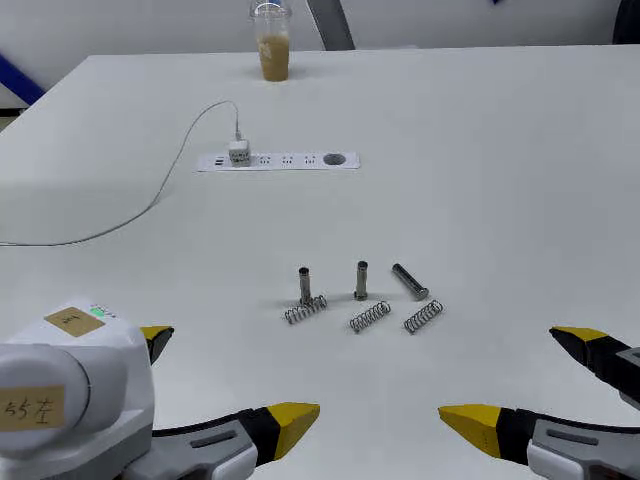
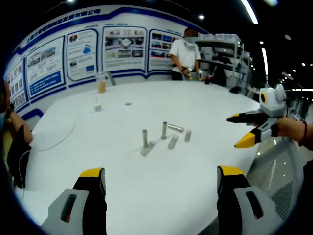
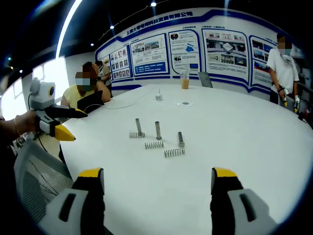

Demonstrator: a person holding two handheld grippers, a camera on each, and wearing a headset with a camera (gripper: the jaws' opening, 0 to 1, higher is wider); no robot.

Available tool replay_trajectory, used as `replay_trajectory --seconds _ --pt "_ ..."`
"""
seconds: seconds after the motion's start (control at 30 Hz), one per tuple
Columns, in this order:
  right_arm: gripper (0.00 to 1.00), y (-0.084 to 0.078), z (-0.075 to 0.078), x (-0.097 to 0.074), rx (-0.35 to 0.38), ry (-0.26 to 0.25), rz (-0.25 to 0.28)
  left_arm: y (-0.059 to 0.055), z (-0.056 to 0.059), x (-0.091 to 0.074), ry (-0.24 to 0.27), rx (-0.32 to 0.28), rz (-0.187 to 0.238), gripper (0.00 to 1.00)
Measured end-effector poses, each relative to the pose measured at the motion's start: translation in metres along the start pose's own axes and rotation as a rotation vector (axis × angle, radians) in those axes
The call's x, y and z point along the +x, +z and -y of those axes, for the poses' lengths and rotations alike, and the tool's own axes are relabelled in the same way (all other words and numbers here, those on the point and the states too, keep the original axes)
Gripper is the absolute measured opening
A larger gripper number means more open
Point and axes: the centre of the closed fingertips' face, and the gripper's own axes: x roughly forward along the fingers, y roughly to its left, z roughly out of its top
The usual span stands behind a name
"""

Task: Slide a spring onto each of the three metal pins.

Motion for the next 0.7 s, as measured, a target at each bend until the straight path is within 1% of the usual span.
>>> replay_trajectory --seconds 0.37,0.57,0.63,0.7 --pt "0.91 0.000 0.001 0.002 -0.002 0.001 -0.008 0.002 0.001 0.001 -0.004 0.000 0.002 0.95" --pt "0.87 0.008 0.007 0.008 -0.016 -0.003 -0.011 0.002 0.001 0.002 -0.001 0.002 0.002 0.94" --pt "0.84 0.012 0.010 0.011 -0.027 -0.005 -0.015 0.001 0.001 0.002 -0.003 0.005 -0.002 0.94" --pt "0.83 0.014 0.012 0.014 -0.032 -0.006 -0.019 0.001 0.001 0.002 -0.002 0.006 -0.003 0.94"
